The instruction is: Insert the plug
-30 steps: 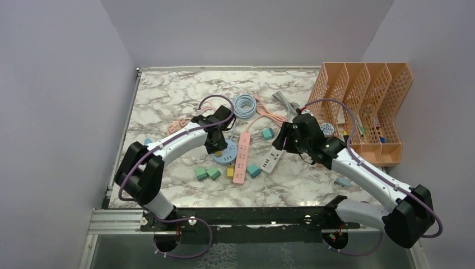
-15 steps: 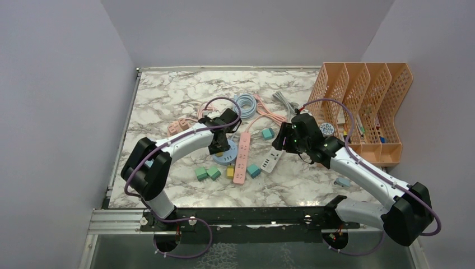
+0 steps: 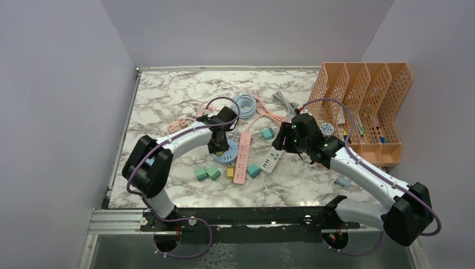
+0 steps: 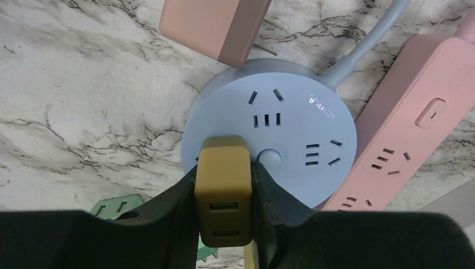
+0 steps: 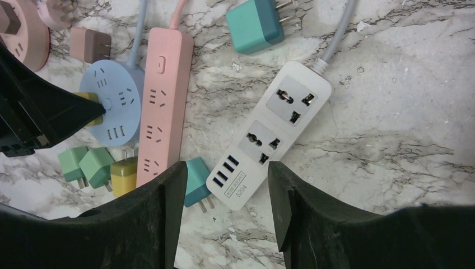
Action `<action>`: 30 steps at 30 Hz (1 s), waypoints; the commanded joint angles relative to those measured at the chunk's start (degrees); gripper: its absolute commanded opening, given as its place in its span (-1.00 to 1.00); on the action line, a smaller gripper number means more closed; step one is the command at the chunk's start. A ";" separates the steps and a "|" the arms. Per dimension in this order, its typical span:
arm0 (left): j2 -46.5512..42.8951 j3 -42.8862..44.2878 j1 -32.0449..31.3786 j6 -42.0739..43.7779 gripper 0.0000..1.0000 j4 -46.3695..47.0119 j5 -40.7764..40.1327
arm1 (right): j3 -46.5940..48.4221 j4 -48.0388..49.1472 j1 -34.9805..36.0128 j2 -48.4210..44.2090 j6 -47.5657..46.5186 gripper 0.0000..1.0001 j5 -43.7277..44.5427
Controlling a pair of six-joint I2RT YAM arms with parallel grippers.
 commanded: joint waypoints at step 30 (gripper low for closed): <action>-19.12 3.88 5.74 17.18 0.38 7.25 8.58 | 18.08 -4.77 -0.07 21.51 -4.41 0.11 5.35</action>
